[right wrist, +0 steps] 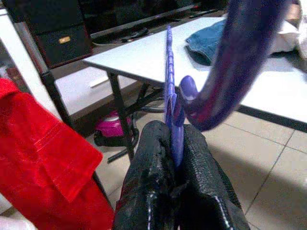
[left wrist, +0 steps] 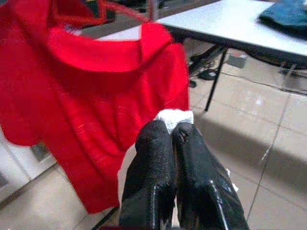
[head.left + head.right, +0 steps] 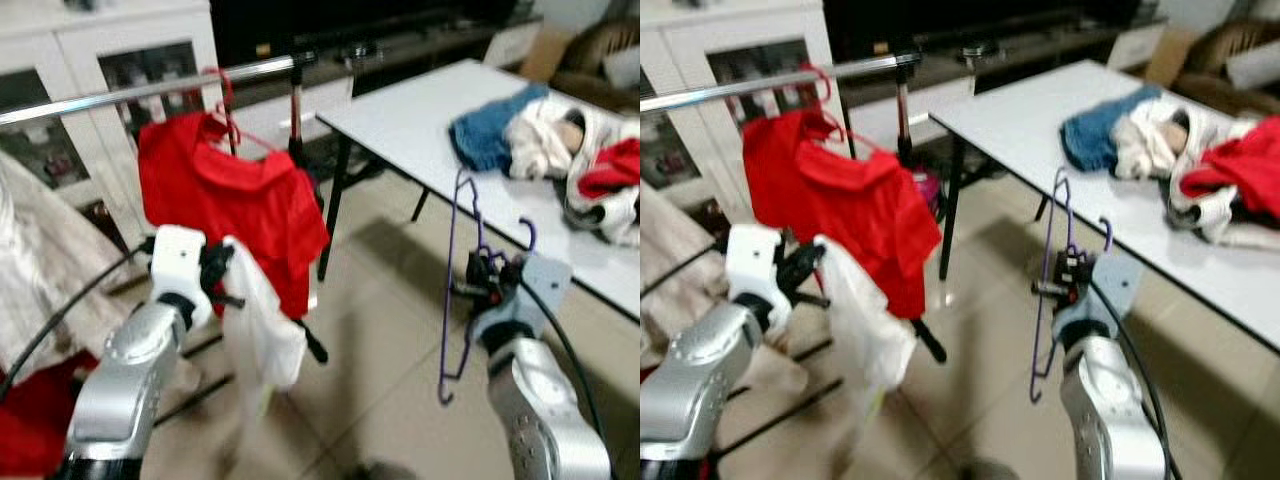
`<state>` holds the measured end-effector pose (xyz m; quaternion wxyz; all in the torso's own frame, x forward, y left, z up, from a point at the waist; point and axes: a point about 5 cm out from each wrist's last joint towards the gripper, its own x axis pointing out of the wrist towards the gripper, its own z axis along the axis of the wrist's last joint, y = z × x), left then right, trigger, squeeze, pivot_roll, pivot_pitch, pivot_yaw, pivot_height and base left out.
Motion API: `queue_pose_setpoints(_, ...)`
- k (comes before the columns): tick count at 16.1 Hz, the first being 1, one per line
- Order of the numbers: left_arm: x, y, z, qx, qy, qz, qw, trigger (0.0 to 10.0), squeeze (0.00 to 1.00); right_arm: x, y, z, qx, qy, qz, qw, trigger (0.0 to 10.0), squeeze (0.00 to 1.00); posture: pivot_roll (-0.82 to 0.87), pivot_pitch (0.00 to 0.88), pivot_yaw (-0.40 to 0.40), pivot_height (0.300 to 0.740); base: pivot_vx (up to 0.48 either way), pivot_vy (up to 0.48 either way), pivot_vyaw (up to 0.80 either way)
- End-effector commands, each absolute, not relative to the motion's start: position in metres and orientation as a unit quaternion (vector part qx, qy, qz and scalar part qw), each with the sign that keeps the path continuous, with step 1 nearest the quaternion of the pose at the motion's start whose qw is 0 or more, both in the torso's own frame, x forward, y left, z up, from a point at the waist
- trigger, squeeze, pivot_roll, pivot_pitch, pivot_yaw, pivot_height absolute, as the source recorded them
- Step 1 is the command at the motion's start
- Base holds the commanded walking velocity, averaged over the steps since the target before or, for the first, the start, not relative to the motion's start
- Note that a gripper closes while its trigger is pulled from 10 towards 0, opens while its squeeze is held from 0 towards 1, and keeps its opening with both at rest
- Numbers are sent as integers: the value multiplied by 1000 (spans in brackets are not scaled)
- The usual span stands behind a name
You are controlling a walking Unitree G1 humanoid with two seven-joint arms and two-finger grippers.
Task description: Hang hanger
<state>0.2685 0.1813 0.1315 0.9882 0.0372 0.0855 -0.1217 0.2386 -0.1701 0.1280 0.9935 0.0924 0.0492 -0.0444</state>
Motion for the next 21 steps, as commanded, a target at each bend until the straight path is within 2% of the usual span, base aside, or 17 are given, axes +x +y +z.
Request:
queue_pose_setpoints(1, 274, 173, 144, 38, 61, -133, 988, 10000, 0, 238, -179, 133, 83, 45, -55, 994, 10000, 0, -105, 0, 14, 740, 0, 0, -800)
queue_pose_setpoints(7, 265, 176, 147, 30, 60, -122, 990, 10000, 0, 241, -176, 132, 105, 42, -47, 992, 10000, 0, -81, 11, -10, 740, 0, 0, -800)
queue_pose_setpoints(13, 270, 161, 144, 10, 55, -128, 990, 10000, 0, 240, -172, 128, 113, 51, -53, 991, 10000, 0, -117, 1, -12, 740, 0, 0, -800)
queue_pose_setpoints(14, 269, 158, 146, 12, 54, -137, 989, 10000, 0, 240, -171, 128, 114, 54, -50, 991, 10000, 0, -108, 41, -22, 740, 0, 0, -800)
queue_pose_setpoints(15, 269, 159, 144, 11, 56, -133, 989, 10000, 0, 240, -170, 128, 113, 56, -49, 991, 10000, 0, -121, 44, -18, 740, 0, 0, -800)
queue_pose_setpoints(21, 268, 156, 142, 10, 59, -128, 990, 10000, 0, 240, -167, 128, 116, 65, -47, 990, 10000, 0, -123, 82, -37, 740, 0, 433, -800)
